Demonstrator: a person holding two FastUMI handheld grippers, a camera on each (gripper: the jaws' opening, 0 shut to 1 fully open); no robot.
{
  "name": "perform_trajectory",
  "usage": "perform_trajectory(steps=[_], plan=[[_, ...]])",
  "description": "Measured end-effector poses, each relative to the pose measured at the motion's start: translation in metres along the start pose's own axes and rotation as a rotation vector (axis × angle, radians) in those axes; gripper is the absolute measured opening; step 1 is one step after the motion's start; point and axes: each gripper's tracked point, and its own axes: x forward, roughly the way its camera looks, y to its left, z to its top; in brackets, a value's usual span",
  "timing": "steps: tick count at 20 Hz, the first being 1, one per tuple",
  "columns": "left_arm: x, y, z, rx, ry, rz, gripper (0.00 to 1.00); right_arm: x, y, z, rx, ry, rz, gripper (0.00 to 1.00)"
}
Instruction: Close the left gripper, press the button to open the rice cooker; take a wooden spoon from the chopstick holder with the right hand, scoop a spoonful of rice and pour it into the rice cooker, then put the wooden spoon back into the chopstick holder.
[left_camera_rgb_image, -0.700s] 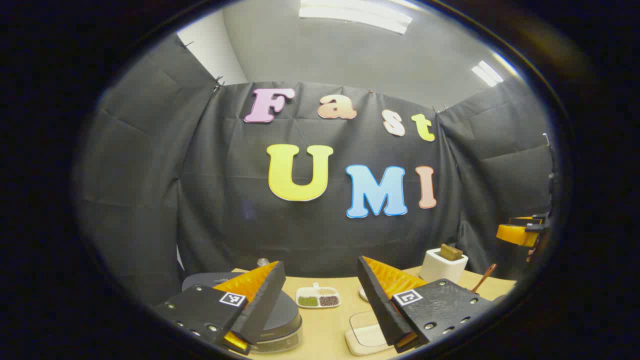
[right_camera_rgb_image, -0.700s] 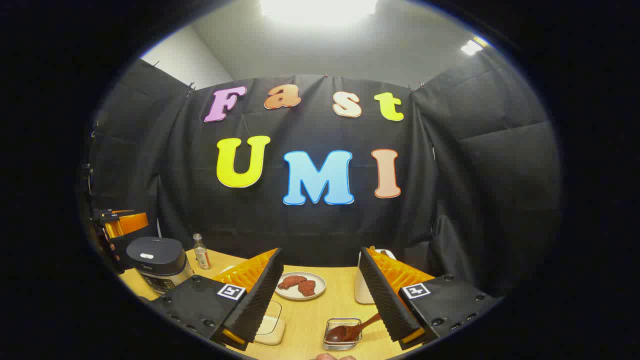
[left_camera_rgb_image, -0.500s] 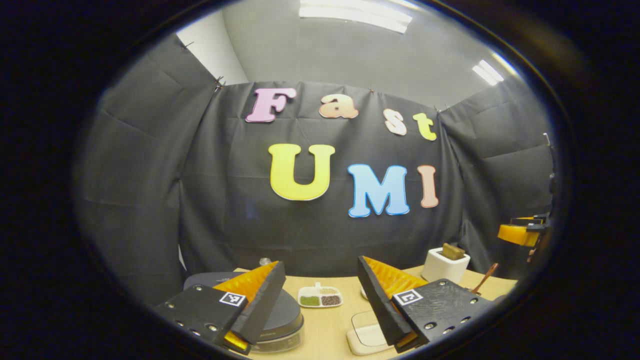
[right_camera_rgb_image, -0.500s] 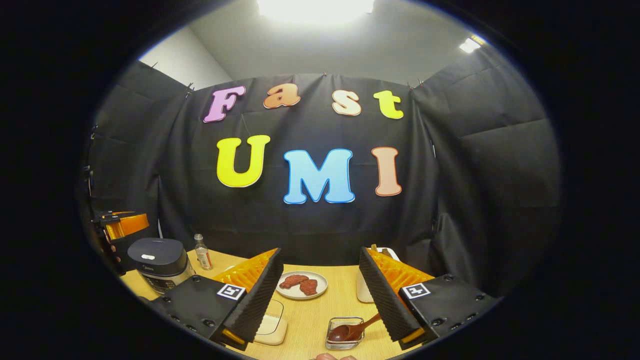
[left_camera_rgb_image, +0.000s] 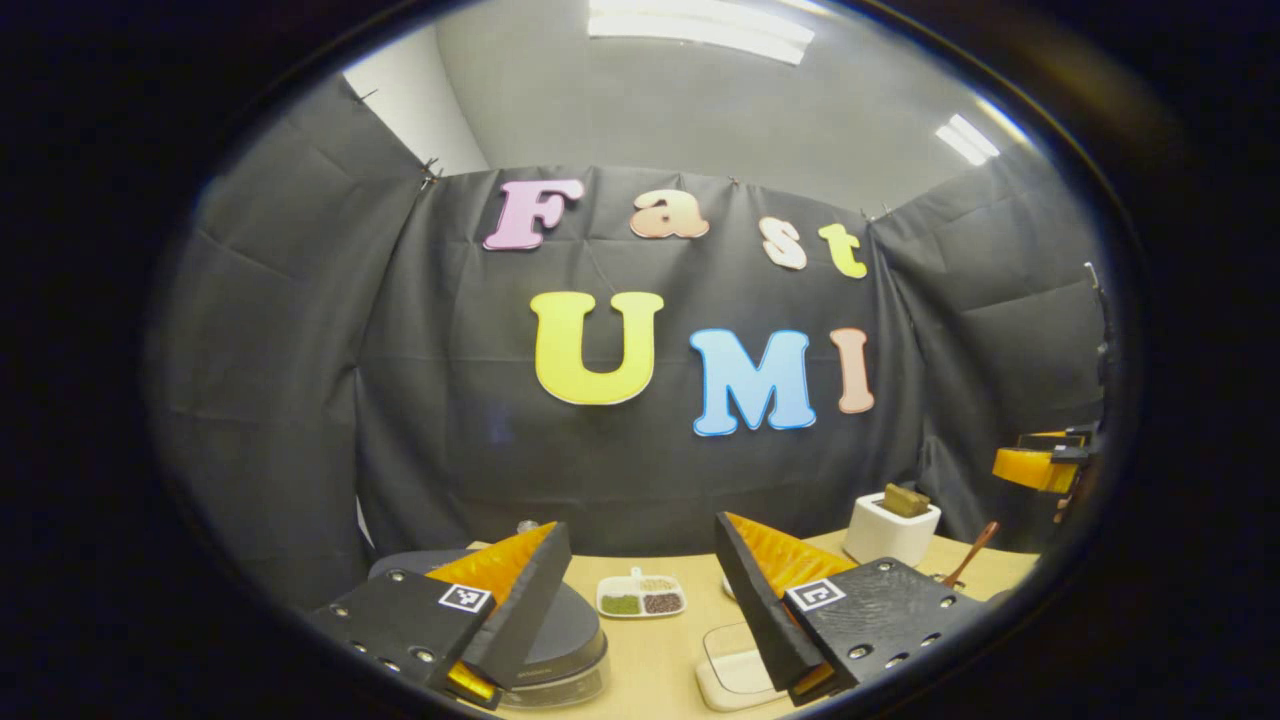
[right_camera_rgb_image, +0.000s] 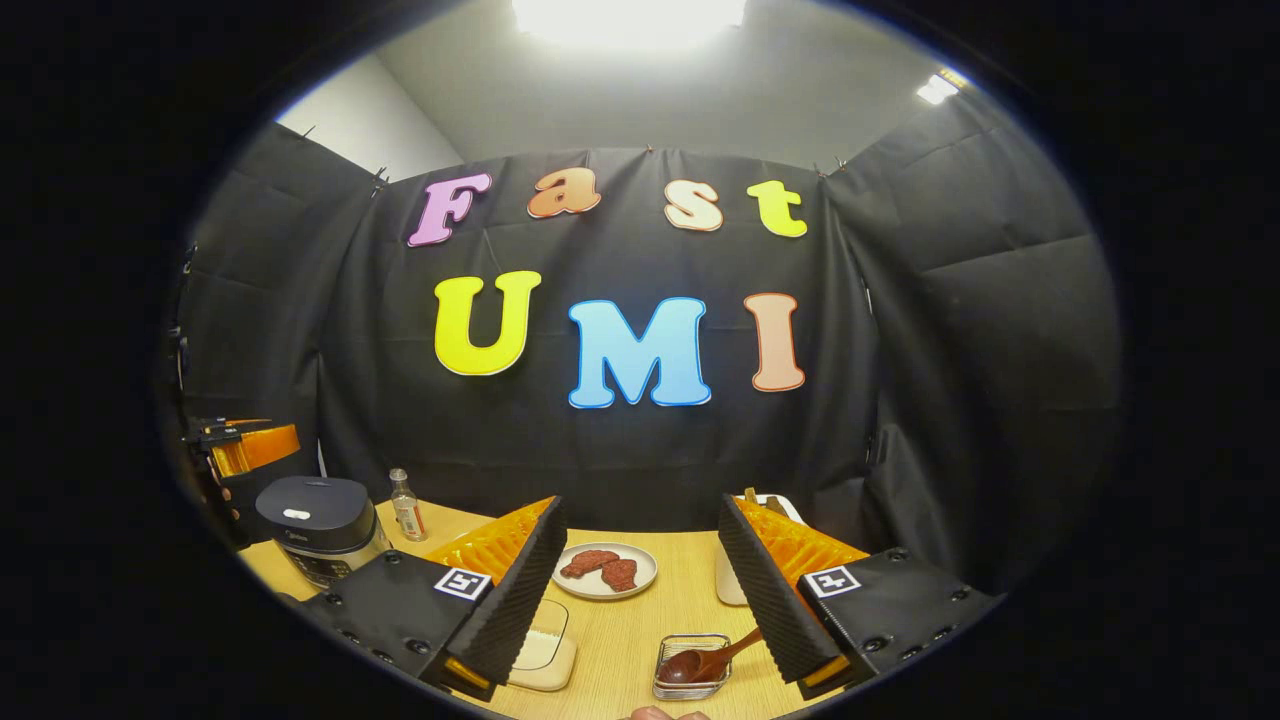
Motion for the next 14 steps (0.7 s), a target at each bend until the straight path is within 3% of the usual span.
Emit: perform_trajectory(steps=[5, 14], plan=[[-0.002, 0.004, 0.011, 0.056, -0.019, 0.024, 0.9, 0.001, 0.0, 0.0, 0.014, -0.002, 0.005, 0.98], [0.003, 0.012, 0.021, 0.025, -0.018, 0.035, 0.91, 0.002, 0.005, 0.004, 0.012, -0.008, 0.012, 0.98]])
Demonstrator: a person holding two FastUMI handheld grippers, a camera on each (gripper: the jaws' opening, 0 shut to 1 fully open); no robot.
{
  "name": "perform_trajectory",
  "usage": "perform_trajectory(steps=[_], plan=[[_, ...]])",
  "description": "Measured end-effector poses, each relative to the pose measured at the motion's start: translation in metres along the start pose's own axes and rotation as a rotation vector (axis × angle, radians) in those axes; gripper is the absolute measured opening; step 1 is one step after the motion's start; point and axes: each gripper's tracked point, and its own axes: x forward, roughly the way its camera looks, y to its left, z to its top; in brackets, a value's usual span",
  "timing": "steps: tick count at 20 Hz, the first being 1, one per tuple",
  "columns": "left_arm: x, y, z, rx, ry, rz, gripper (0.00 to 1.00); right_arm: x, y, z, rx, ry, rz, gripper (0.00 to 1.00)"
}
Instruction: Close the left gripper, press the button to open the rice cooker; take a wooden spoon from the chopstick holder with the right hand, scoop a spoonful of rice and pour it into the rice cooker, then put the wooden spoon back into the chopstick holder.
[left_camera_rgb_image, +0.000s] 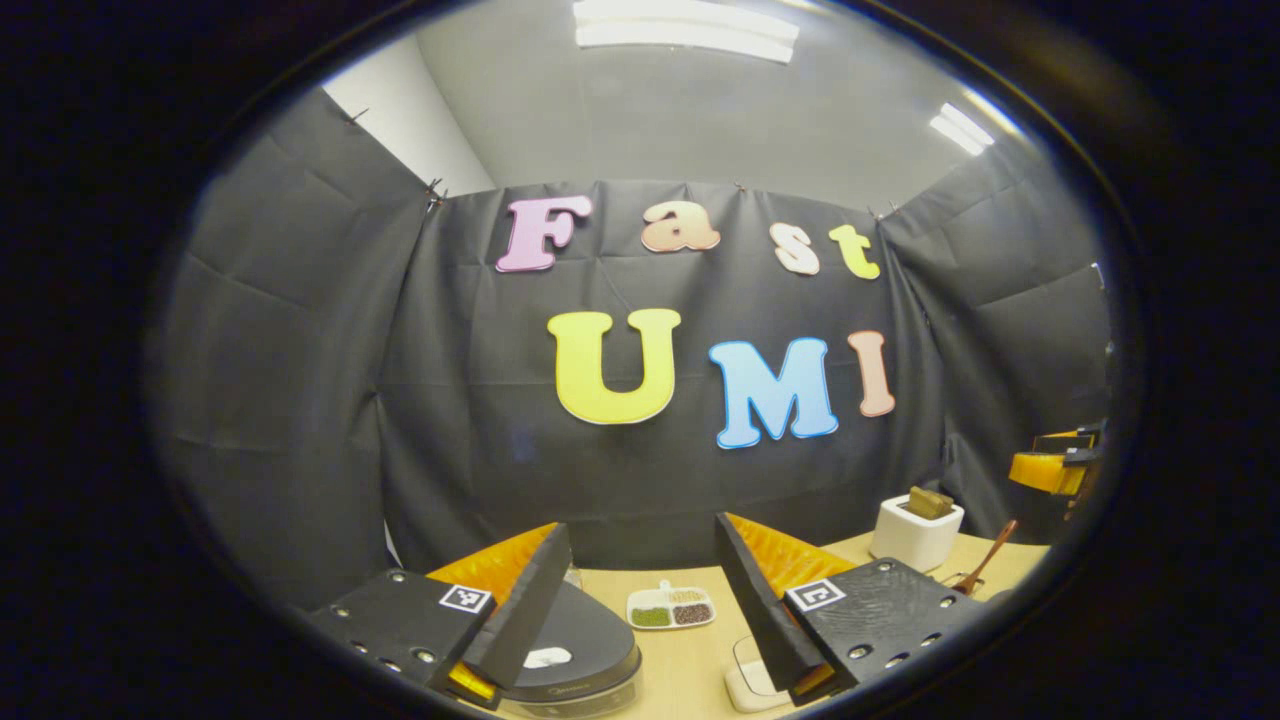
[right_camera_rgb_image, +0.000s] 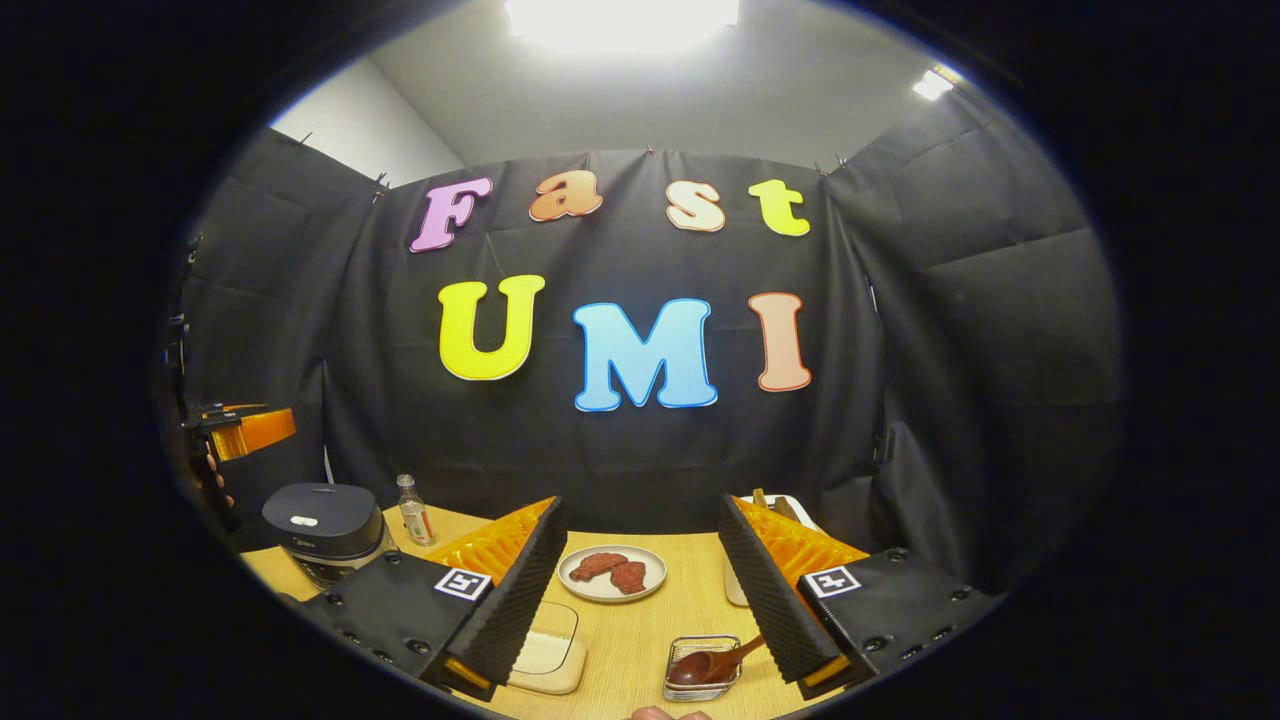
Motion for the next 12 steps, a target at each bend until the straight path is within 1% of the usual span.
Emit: perform_trajectory(steps=[1, 2, 3, 4, 5, 7, 9, 10, 11, 12], plan=[[0.0, -0.005, 0.0, -0.003, 0.0, -0.018, 0.91, 0.001, 0.0, 0.0, 0.001, 0.002, 0.001, 0.98], [0.001, -0.004, 0.001, -0.011, -0.011, -0.018, 0.83, 0.001, 0.001, -0.001, 0.003, 0.003, 0.002, 0.98], [0.002, -0.003, 0.003, -0.023, -0.012, -0.021, 0.75, 0.001, 0.001, -0.001, 0.006, 0.003, 0.002, 0.93], [0.001, -0.004, -0.001, -0.029, -0.004, -0.035, 0.68, 0.001, 0.0, -0.002, 0.006, 0.004, 0.001, 0.98], [0.002, -0.004, -0.002, -0.027, -0.001, -0.038, 0.68, 0.001, 0.0, -0.003, 0.003, 0.006, 0.001, 0.98], [0.006, 0.002, -0.003, -0.036, 0.009, -0.019, 0.55, 0.002, -0.001, -0.002, 0.01, 0.006, 0.001, 0.98], [0.002, -0.006, -0.011, -0.033, 0.038, -0.043, 0.41, 0.002, 0.003, 0.001, 0.02, -0.004, 0.012, 0.98], [0.003, -0.008, -0.012, -0.027, 0.044, -0.057, 0.41, 0.001, 0.004, 0.002, 0.022, -0.009, 0.018, 0.98], [0.003, -0.005, -0.011, -0.021, 0.041, -0.049, 0.41, 0.0, 0.004, 0.003, 0.02, -0.014, 0.021, 0.98], [0.004, 0.005, -0.014, -0.032, 0.046, -0.022, 0.24, 0.0, 0.005, 0.001, 0.019, -0.014, 0.022, 0.98]])
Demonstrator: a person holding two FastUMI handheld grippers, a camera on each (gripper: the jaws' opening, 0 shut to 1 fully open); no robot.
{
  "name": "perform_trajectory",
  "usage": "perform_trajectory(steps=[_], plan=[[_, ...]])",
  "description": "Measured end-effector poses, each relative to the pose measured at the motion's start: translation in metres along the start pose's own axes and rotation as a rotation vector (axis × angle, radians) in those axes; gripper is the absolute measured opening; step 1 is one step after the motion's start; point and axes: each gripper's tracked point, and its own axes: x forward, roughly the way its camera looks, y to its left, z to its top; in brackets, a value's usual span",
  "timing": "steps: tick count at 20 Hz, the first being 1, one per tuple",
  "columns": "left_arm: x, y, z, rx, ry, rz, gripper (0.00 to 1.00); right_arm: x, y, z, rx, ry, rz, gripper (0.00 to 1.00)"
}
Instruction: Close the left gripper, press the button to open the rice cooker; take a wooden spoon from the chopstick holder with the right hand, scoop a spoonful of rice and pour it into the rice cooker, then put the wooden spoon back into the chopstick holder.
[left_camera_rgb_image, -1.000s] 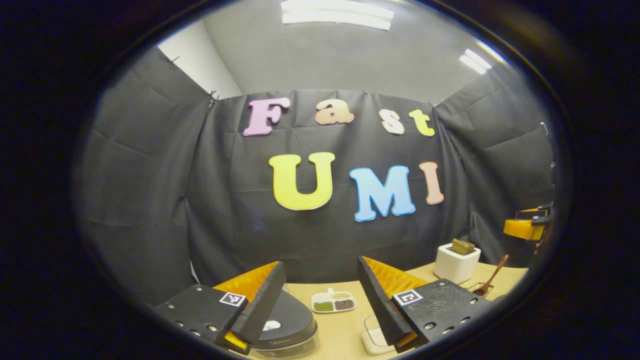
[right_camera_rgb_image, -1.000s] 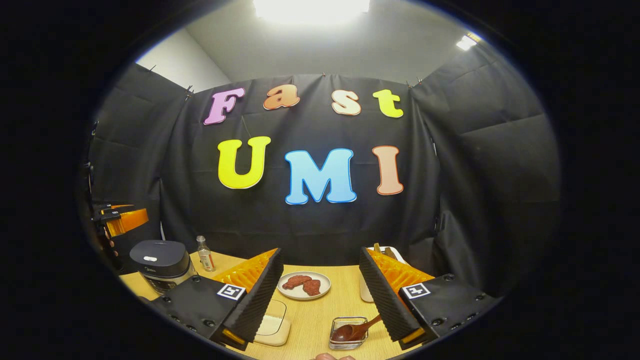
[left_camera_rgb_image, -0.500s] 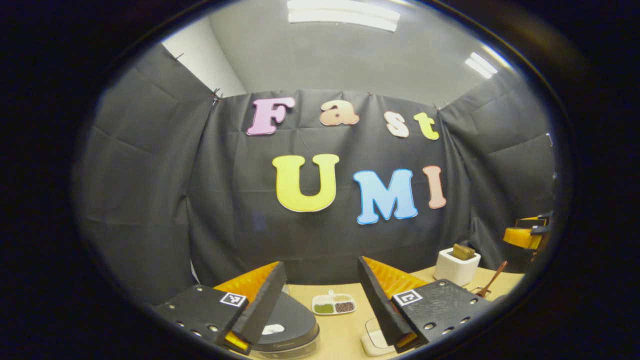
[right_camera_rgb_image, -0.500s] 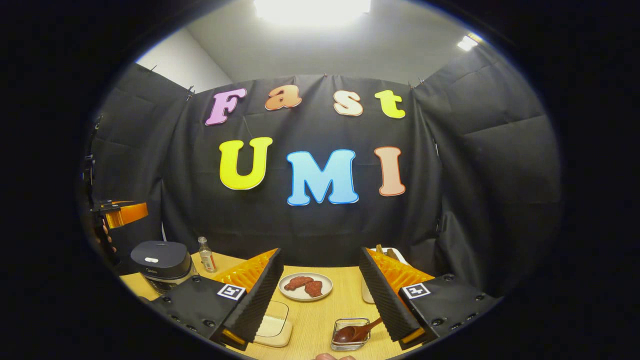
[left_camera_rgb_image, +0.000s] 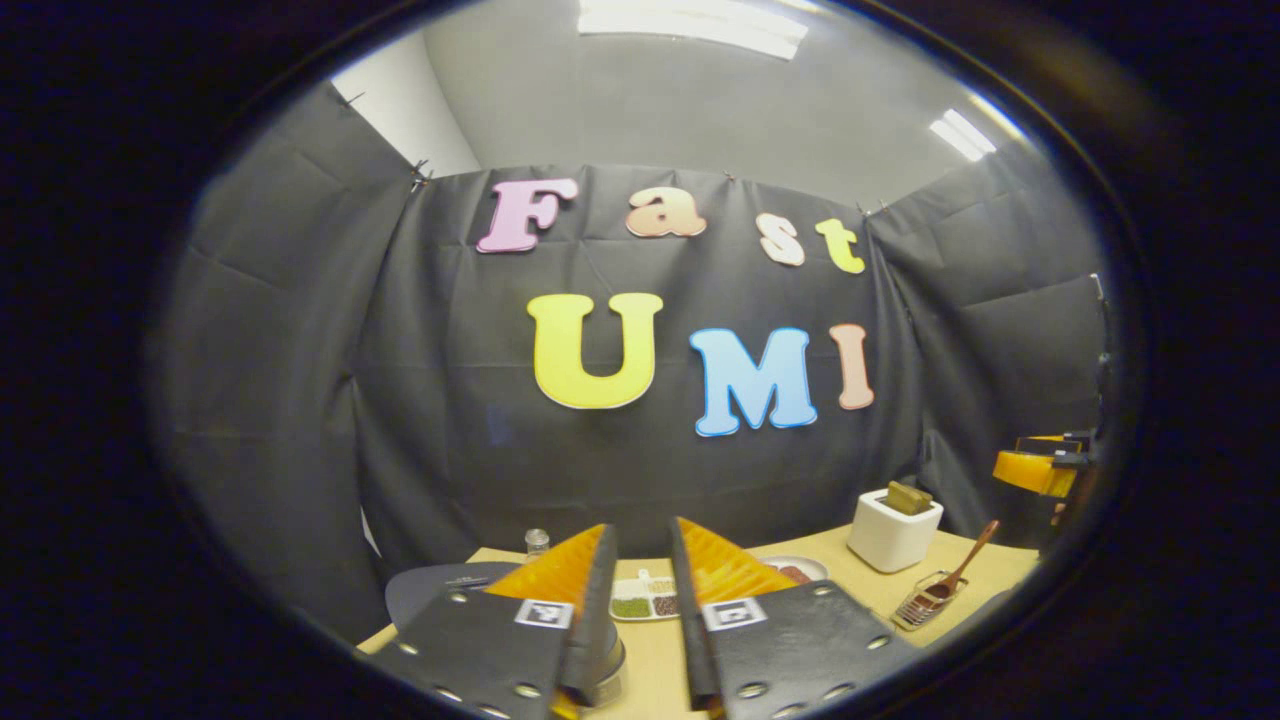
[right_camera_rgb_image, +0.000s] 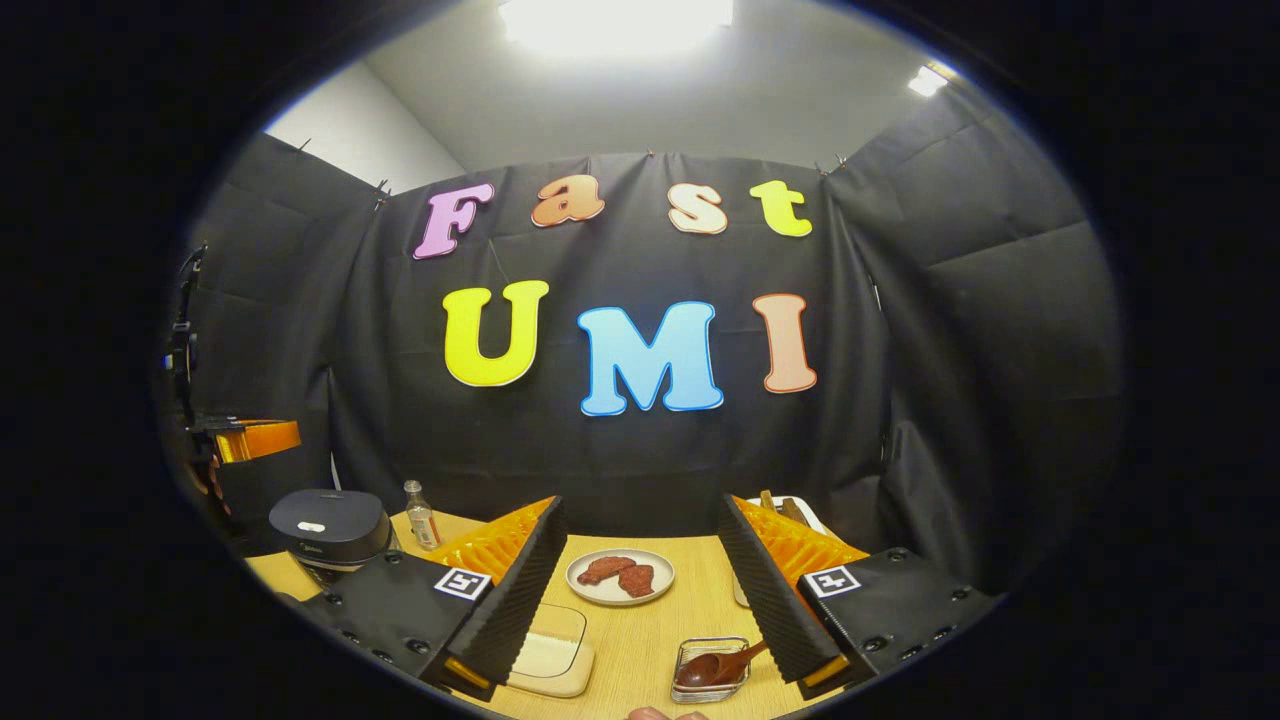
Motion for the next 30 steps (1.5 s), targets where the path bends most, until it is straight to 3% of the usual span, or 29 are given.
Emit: perform_trajectory(steps=[1, 3, 6, 7, 9, 12, 16, 17, 19, 30], plan=[[-0.001, 0.006, -0.001, -0.002, 0.013, 0.014, 0.08, 0.001, 0.0, -0.002, 0.0, 0.003, 0.002, 0.98], [-0.001, 0.014, -0.008, -0.019, 0.026, 0.025, 0.02, 0.001, 0.003, -0.004, 0.001, 0.008, 0.01, 0.98], [0.001, 0.027, -0.033, -0.08, 0.071, 0.05, 0.0, -0.001, 0.008, -0.011, 0.026, 0.022, 0.04, 0.98], [0.002, 0.031, -0.043, -0.098, 0.097, 0.04, 0.0, -0.002, 0.014, -0.01, 0.04, 0.02, 0.062, 0.93], [0.003, 0.047, -0.059, -0.127, 0.129, 0.062, 0.01, -0.002, 0.016, -0.009, 0.053, 0.013, 0.081, 0.98], [0.005, 0.071, -0.086, -0.133, 0.195, 0.113, 0.01, -0.002, 0.017, -0.015, 0.047, 0.019, 0.082, 0.98], [0.007, 0.073, -0.135, -0.141, 0.303, 0.108, 0.01, 0.0, 0.025, -0.027, 0.059, 0.05, 0.118, 0.98], [0.009, 0.076, -0.147, -0.131, 0.329, 0.119, 0.01, 0.0, 0.026, -0.029, 0.06, 0.057, 0.122, 0.93], [0.012, 0.078, -0.163, -0.137, 0.365, 0.126, 0.0, 0.001, 0.025, -0.03, 0.045, 0.06, 0.12, 0.98], [0.012, 0.077, -0.189, -0.116, 0.436, 0.105, 0.02, 0.012, 0.024, -0.046, 0.045, 0.076, 0.133, 0.98]])
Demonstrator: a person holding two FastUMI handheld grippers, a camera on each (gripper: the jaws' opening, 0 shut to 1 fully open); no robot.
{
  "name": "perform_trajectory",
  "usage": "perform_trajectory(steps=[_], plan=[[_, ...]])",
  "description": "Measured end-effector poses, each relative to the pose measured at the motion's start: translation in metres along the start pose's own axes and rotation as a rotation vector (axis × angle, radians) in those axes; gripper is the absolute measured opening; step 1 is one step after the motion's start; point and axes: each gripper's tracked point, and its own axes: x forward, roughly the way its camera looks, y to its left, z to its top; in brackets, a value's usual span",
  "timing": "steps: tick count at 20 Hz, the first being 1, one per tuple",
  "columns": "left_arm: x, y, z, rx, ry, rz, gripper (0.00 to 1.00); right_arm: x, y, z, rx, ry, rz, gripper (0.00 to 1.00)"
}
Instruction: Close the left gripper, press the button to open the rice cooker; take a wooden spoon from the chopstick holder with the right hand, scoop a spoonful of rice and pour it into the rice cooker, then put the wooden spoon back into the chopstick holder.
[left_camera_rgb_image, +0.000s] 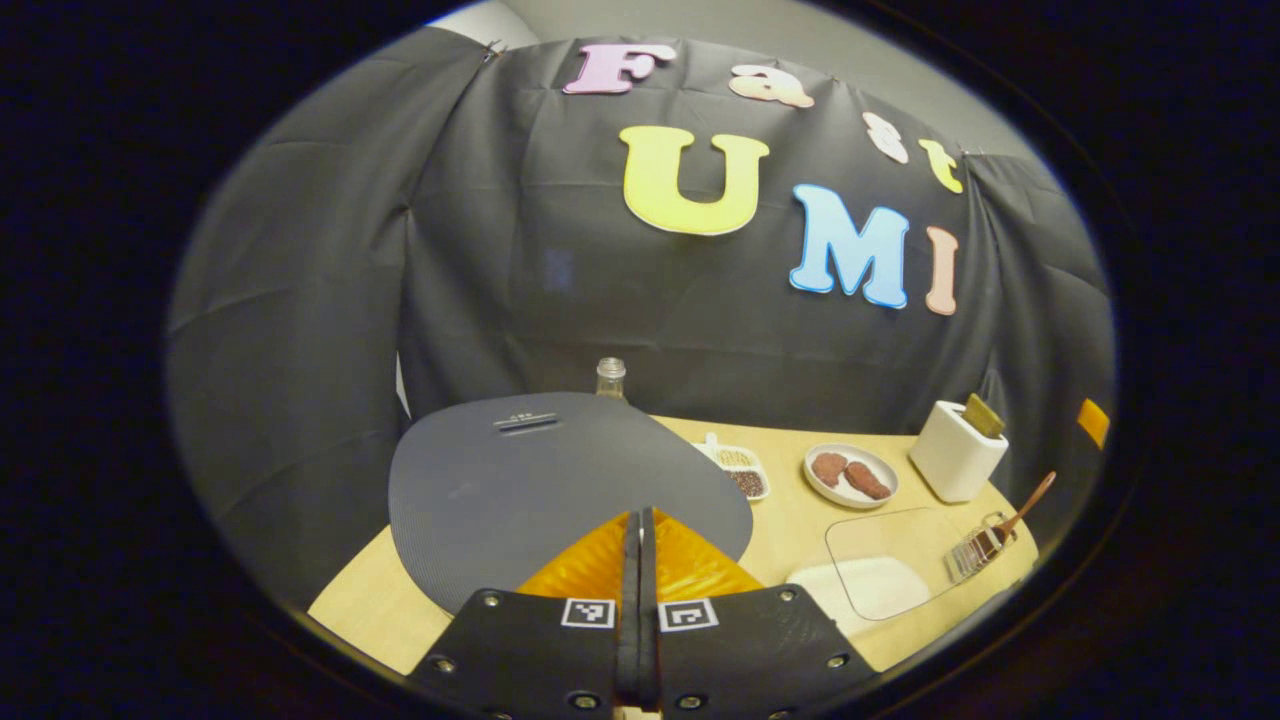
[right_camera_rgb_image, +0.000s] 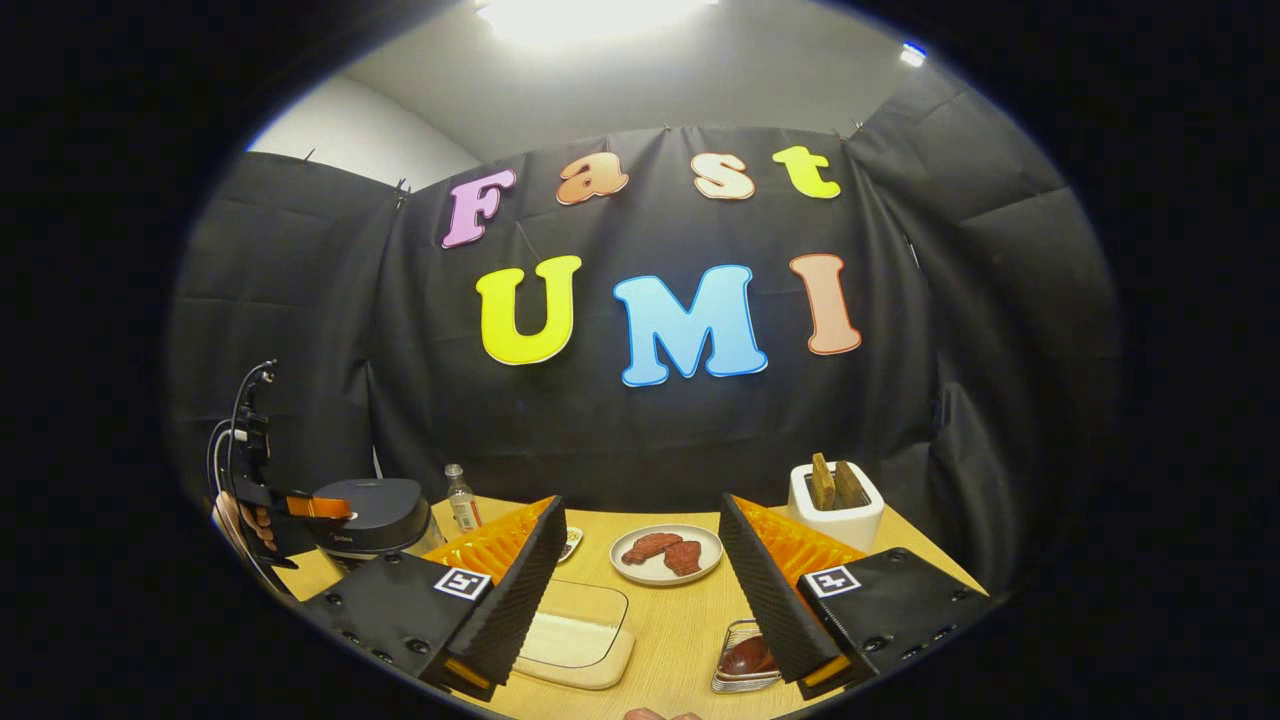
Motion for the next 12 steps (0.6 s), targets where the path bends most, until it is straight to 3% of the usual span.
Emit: perform_trajectory(steps=[7, 12], plan=[[0.0, -0.003, -0.007, 0.116, 0.027, -0.009, 0.02, 0.011, -0.002, -0.01, 0.064, 0.003, 0.013, 0.98], [0.0, -0.001, -0.006, 0.049, 0.018, -0.065, 0.02, 0.013, -0.002, -0.017, 0.042, 0.009, 0.004, 0.98]])
